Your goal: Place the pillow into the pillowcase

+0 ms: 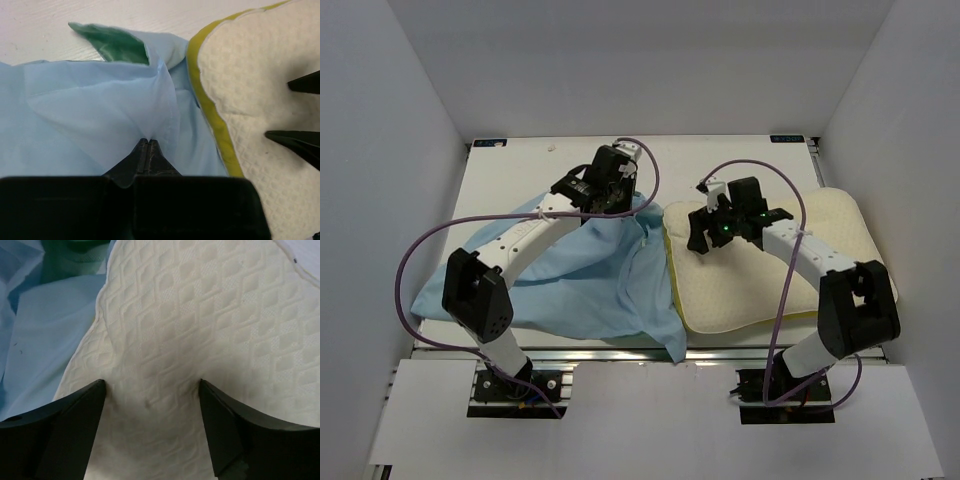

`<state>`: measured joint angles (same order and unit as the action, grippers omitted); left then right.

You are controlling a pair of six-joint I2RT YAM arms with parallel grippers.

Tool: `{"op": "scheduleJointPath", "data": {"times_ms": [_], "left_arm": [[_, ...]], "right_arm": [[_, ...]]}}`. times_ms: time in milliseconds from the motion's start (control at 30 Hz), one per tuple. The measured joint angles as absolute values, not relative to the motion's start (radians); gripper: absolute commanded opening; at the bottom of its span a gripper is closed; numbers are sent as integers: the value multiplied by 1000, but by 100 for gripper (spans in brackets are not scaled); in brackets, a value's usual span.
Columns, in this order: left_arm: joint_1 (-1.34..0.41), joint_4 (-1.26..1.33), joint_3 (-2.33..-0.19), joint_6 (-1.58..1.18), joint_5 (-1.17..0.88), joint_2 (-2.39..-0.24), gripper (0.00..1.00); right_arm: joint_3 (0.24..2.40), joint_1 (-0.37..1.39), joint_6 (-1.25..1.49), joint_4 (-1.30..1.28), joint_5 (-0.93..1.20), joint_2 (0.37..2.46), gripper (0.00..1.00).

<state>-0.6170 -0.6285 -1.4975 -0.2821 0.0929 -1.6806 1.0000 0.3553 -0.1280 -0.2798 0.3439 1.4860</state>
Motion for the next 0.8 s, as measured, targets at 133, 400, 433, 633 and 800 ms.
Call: {"op": "scheduleJointPath", "data": {"times_ms": [133,400,433,633,800], "left_arm": [[-610,-650,-1554,-281,85,-1681,0],[-576,-678,-1669,-270,43,-1681,0],[-570,-680,-1676,-270,39,-1681,0],[-545,-713,-1721,-262,-22,-1690,0],[-533,-714,-1767,-258,-71,-1714,0]], "right_arm": [[1001,365,-125,-258,326,1553,37],[1018,348,-120,-266,340,1559,0],[1018,348,-123,-271,342,1545,0],[1022,351,-138,-313,381,1358,0],[1060,431,-151,-311,383,1279,0]]}}
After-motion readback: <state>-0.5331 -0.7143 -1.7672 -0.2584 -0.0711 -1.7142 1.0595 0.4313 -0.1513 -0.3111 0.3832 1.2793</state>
